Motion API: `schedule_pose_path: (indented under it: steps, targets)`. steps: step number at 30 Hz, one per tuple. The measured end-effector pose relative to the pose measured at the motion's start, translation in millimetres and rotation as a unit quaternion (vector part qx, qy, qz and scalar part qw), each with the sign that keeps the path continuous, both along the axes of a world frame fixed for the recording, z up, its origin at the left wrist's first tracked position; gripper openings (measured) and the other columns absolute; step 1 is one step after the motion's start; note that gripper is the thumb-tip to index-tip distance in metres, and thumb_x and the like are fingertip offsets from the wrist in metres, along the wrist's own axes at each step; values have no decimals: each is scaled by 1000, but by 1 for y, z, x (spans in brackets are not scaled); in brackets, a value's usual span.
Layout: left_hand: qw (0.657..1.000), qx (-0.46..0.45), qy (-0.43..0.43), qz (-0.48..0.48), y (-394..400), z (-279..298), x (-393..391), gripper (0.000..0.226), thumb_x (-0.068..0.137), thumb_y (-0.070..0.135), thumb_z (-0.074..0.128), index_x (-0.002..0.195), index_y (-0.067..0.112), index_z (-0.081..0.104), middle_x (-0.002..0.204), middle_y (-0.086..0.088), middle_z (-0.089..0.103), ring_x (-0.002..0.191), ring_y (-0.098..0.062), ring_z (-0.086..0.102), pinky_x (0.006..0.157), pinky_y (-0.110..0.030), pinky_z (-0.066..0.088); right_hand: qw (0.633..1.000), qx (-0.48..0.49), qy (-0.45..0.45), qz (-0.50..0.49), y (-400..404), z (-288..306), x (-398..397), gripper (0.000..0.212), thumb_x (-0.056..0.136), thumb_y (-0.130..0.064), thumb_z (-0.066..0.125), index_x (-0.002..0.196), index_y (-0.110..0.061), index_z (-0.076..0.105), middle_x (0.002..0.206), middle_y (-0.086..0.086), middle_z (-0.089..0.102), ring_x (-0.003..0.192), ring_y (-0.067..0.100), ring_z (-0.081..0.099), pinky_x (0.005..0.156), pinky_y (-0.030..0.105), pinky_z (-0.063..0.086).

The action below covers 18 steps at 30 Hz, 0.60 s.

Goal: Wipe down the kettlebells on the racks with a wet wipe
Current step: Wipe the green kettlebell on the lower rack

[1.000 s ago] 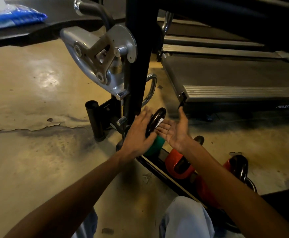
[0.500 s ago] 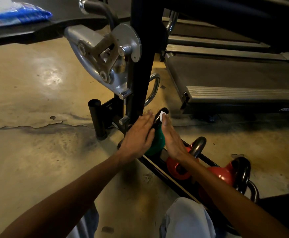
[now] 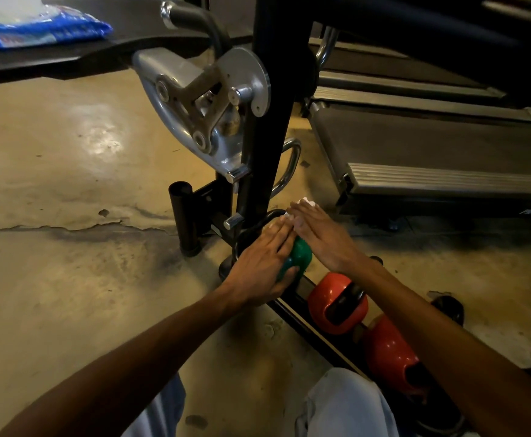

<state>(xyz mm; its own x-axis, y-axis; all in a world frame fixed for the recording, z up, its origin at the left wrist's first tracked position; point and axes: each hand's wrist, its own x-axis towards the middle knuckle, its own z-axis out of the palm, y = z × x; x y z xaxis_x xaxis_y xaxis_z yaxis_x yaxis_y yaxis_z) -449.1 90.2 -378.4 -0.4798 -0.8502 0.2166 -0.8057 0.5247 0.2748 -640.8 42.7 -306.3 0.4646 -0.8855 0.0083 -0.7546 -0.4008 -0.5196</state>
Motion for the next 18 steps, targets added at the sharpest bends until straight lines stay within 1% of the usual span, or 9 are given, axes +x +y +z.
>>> schedule_pose_path:
  steps: [2, 5, 6, 8, 10, 11, 13, 15, 18]
  targets:
    - [1000, -5, 12, 4, 2, 0, 1, 83, 107, 57, 37, 167, 17, -4, 173, -5, -13, 161, -16, -15, 131, -37, -5, 1000, 21, -15, -15, -2, 6, 0, 69, 108, -63, 12, 159, -27, 41, 164, -13, 33, 145, -13, 12, 121, 15, 5]
    - [999, 0, 46, 13, 6, 1, 4, 82, 108, 54, 40, 167, 17, -5, 173, -3, -13, 160, -12, -16, 129, -31, -11, 1000, 4, 3, -8, -4, 3, 1, 64, 109, -59, 13, 159, -27, 39, 168, -6, 32, 147, -11, 12, 129, 30, 8]
    - [998, -1, 66, 18, 6, 1, 5, 82, 109, 52, 41, 167, 17, -6, 173, -2, -14, 160, -10, -17, 127, -28, -14, 1000, 3, 2, 5, -3, 2, 2, 63, 110, -57, 15, 158, -27, 40, 168, -5, 33, 147, -14, 10, 128, 26, 9]
    - [994, -14, 104, 40, 7, 1, 7, 81, 110, 50, 42, 167, 16, -4, 174, -3, -13, 159, -9, -17, 127, -25, -14, 999, 35, -37, -4, 1, 2, 4, 60, 110, -55, 15, 155, -28, 45, 166, -6, 35, 140, -23, 14, 115, 5, 13]
    - [989, -10, 130, 68, 7, 1, 6, 80, 110, 50, 40, 167, 15, -3, 174, -3, -13, 160, -9, -15, 129, -29, -9, 990, 87, -108, -41, 5, 4, 5, 61, 110, -57, 15, 159, -32, 40, 168, -7, 32, 135, -21, 20, 101, -2, 14]
    - [987, -4, 140, 75, 6, 3, 4, 79, 111, 51, 38, 167, 15, -4, 174, -3, -13, 160, -10, -14, 130, -31, -6, 982, 103, -152, -52, 6, 4, 7, 63, 108, -62, 17, 161, -34, 35, 168, -9, 32, 137, -17, 23, 104, 3, 17]
    - [987, 2, 145, 71, 1, 9, -2, 79, 111, 53, 35, 167, 15, -5, 175, -4, -13, 161, -11, -14, 131, -35, -3, 954, 136, -255, -74, 3, 2, 11, 76, 99, -74, 25, 163, -32, 28, 166, -10, 35, 144, -5, 35, 115, 23, 25]
    - [990, -1, 127, 54, -7, 14, -10, 80, 111, 54, 34, 167, 13, -5, 175, -6, -12, 161, -14, -14, 132, -37, -2, 915, 173, -350, -104, -3, 3, 12, 89, 93, -78, 35, 163, -25, 26, 163, -4, 42, 138, 4, 52, 123, 40, 29]
    - [995, 25, 89, 36, -20, 19, -21, 80, 109, 56, 32, 168, 11, 1, 176, -9, -6, 162, -19, -8, 133, -43, 6, 888, 169, -398, -155, -10, 9, 9, 127, 63, -98, 57, 158, -17, 37, 155, 5, 50, 132, 14, 60, 119, 42, 38]
